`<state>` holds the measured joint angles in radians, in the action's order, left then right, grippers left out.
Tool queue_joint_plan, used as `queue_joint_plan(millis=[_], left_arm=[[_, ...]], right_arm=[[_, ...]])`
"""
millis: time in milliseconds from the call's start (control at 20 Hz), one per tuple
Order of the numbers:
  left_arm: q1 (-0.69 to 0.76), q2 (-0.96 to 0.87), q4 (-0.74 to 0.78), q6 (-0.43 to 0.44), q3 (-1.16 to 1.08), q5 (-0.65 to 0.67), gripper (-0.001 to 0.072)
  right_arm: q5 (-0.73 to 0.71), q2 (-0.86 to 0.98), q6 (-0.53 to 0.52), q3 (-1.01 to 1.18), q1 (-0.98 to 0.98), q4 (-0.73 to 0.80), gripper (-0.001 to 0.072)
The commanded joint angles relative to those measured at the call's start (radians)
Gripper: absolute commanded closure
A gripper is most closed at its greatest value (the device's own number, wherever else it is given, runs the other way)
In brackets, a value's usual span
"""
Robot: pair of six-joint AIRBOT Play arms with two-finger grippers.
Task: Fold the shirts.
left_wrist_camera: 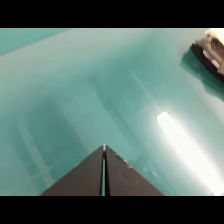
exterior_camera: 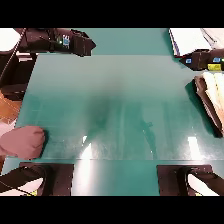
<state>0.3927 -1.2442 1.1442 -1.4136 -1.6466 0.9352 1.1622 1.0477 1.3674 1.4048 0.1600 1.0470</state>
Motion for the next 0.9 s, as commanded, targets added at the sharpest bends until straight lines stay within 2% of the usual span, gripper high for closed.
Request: queue_joint_plan(millis=[0,650,750,850], left_arm=[[-0.001,0.000,0.000,0.000,0.000,-0.031,0.0681],[-0.005,0.004,0.016,0.000,0.000,-0.054,0.0682],[-0.048,0.043,0.048,0.000,0.000,0.087,0.0682],[-0.135,0.113,0.097,0.000,0.001,0.295,0.0682]], right_arm=[[-0.004,0.001,0.000,0.000,0.003,0.000,0.0697],[0.006,0.001,0.000,0.000,0.003,0.000,0.0697],[0.017,0.001,0.000,0.000,0.003,0.000,0.0697],[0.030,0.001,0.000,0.000,0.003,0.001,0.0696]])
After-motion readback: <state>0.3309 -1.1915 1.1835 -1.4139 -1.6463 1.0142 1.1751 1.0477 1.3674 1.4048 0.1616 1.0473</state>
